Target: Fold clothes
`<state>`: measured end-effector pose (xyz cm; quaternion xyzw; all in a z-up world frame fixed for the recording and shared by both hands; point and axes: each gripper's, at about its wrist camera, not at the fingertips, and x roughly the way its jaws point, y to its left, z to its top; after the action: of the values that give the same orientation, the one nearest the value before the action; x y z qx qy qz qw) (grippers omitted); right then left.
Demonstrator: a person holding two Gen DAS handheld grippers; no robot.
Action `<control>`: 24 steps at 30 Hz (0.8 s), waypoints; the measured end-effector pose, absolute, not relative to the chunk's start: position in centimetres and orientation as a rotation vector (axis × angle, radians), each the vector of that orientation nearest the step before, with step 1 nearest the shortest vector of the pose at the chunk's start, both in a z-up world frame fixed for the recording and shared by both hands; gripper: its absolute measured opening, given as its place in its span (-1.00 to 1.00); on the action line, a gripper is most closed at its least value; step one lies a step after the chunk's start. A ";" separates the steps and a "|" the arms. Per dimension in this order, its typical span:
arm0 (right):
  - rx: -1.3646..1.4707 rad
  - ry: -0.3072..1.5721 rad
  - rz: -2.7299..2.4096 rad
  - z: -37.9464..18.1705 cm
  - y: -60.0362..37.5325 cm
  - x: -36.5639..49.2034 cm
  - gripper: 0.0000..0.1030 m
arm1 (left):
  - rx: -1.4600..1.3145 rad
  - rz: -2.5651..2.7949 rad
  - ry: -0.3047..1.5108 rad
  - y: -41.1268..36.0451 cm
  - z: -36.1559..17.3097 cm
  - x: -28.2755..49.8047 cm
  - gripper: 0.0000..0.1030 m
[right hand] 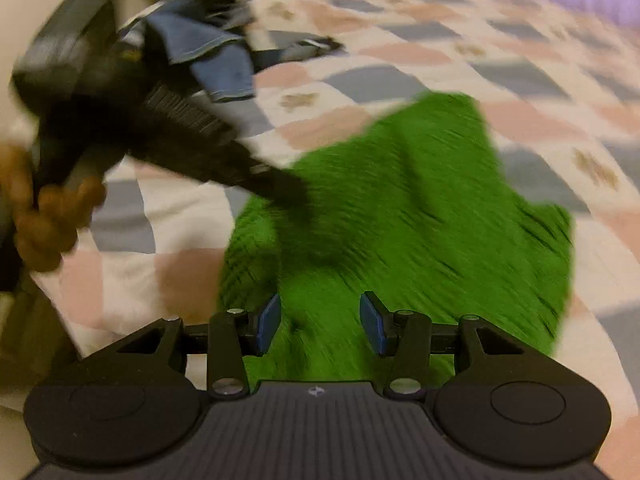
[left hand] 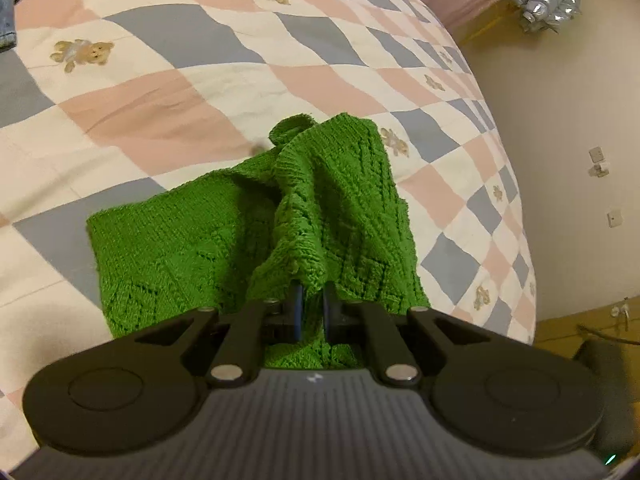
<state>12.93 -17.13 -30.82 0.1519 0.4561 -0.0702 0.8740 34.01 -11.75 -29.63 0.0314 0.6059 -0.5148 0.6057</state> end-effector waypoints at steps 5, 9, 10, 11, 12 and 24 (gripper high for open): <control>0.114 0.880 -0.269 -33.8 -13.3 16.6 0.46 | 0.067 -1.198 1.447 -11.3 -30.4 34.4 -0.87; 0.127 0.925 -0.339 -36.1 -14.2 18.1 -0.72 | 0.059 -1.142 1.442 -9.7 -30.9 34.6 -0.81; 0.180 0.936 -0.353 -36.4 -15.1 18.0 -0.75 | 0.047 -1.113 1.435 -8.8 -31.0 34.9 -0.77; 0.217 0.938 -0.377 -36.4 -15.9 17.5 -0.76 | 0.035 -1.081 1.430 -8.0 -31.2 35.2 -0.60; 0.252 0.933 -0.403 -36.2 -16.7 16.9 -0.78 | 0.023 -1.032 1.431 -7.2 -31.7 35.6 -0.38; 0.610 0.756 -0.586 -29.9 -23.2 6.4 -0.80 | -0.173 -0.767 1.520 -6.9 -38.4 36.9 -0.80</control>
<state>6.38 -23.17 -29.86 0.2888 0.3582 -0.2777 0.8433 36.85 -6.94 -38.38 -0.0765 0.6705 -0.3386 0.6557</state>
